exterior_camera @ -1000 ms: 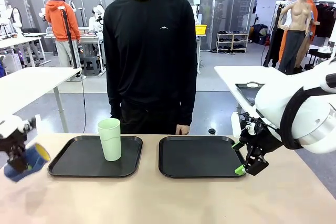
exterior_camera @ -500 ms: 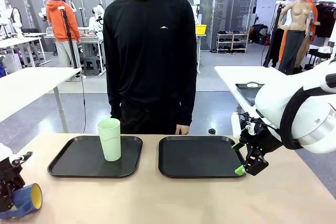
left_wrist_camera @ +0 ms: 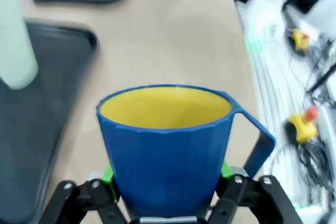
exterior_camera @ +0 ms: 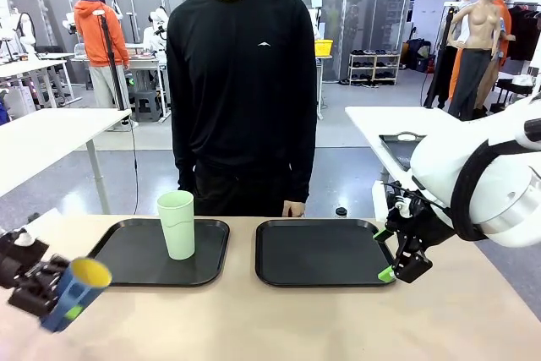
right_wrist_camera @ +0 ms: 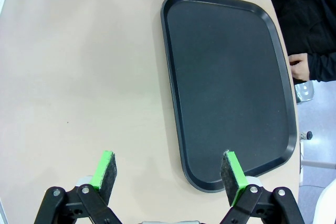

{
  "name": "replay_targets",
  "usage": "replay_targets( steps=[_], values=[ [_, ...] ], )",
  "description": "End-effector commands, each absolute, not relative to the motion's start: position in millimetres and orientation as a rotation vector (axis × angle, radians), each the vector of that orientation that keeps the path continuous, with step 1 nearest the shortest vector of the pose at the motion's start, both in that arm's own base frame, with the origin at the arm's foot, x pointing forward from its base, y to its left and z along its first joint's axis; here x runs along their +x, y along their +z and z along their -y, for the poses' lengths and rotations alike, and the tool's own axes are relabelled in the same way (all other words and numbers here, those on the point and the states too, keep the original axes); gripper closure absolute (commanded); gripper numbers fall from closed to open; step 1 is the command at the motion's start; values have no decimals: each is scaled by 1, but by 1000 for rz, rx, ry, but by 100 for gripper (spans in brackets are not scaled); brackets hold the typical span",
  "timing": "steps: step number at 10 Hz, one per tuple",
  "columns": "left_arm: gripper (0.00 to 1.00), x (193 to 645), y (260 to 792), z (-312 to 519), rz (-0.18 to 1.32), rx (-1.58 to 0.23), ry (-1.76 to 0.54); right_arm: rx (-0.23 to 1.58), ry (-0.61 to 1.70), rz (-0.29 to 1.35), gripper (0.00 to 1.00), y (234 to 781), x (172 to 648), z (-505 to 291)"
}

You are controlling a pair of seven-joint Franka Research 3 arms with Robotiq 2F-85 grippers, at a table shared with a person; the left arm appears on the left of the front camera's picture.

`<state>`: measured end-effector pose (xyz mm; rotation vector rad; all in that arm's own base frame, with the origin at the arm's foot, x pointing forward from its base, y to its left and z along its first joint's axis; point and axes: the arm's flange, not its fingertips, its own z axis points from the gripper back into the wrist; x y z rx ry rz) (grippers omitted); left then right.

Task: Sort and store the cups by type.
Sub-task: Pick up the Handle plastic cup and place it into the empty Flat Tray.

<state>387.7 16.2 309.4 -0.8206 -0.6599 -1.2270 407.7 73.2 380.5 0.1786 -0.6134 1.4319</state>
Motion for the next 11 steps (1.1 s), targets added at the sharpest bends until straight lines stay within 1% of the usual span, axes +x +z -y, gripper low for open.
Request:
replay_targets(
  steps=[1,2,3,4,5,7,8,9,10,11],
  values=[
    [26,420,286,4,875,-914,-1200,169,1414,599,0,380,406,-75],
    [26,425,286,21,925,-932,-1189,169,1414,599,0,380,406,-75],
    [26,425,287,34,1038,-1011,-1189,169,1414,599,0,380,406,-75],
    [26,428,285,42,1023,-1008,-1201,169,1414,599,0,380,406,-75],
    [26,418,298,30,958,-940,-1151,169,1414,599,0,380,406,-75],
    [26,418,298,30,958,-940,-1151,169,1414,599,0,380,406,-75],
    [26,422,291,40,990,-967,-1158,169,1414,599,0,380,406,-75],
    [26,411,282,75,1090,-979,-1177,169,1414,599,0,380,406,-75],
    [26,397,273,102,1155,-907,-1177,169,1414,599,0,380,406,-75],
    [26,387,267,120,1233,-929,-1147,169,1414,599,0,380,406,-75]
  ],
)
